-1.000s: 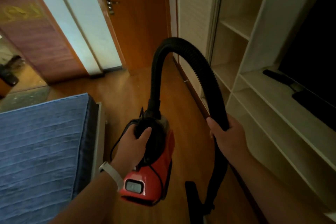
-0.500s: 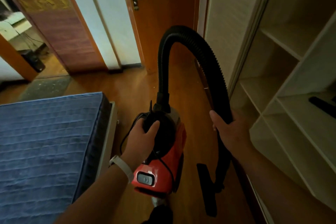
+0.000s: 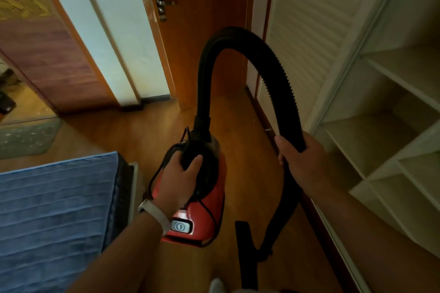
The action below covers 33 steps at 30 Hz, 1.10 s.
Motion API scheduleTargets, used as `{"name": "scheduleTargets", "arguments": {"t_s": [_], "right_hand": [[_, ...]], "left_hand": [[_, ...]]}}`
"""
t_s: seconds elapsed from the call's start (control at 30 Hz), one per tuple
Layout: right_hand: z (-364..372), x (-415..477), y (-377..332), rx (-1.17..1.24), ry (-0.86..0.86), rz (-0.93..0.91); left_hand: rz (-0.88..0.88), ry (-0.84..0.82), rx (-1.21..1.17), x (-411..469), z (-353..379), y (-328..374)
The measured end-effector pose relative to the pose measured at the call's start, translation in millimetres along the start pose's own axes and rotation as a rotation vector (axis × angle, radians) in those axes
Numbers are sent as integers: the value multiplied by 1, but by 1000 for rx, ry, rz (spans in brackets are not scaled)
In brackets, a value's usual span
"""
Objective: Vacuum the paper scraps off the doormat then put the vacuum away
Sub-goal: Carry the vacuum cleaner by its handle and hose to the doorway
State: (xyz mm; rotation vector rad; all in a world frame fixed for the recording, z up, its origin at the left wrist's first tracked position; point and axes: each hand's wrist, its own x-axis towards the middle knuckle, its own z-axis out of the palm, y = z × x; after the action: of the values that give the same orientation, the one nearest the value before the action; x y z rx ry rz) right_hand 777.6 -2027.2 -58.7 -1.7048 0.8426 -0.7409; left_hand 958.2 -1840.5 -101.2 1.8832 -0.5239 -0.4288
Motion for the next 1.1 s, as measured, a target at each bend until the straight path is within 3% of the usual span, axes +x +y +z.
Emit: {"name": "scheduleTargets", "arguments": {"t_s": [0.27,0.53,0.8,1.1], "right_hand": [[40,97,-7,77,-32,-4],[84,241,24,45,-189,-19],[103,385,24,75,-340,-46],[139,468,14,65,-409,-109]], "left_hand": [[-49,67,-36,101,-7,-4],[-107,206,52,199,27,-14],[-150,319,65,296,60,21],[-195,358,-5,374,56,23]]}}
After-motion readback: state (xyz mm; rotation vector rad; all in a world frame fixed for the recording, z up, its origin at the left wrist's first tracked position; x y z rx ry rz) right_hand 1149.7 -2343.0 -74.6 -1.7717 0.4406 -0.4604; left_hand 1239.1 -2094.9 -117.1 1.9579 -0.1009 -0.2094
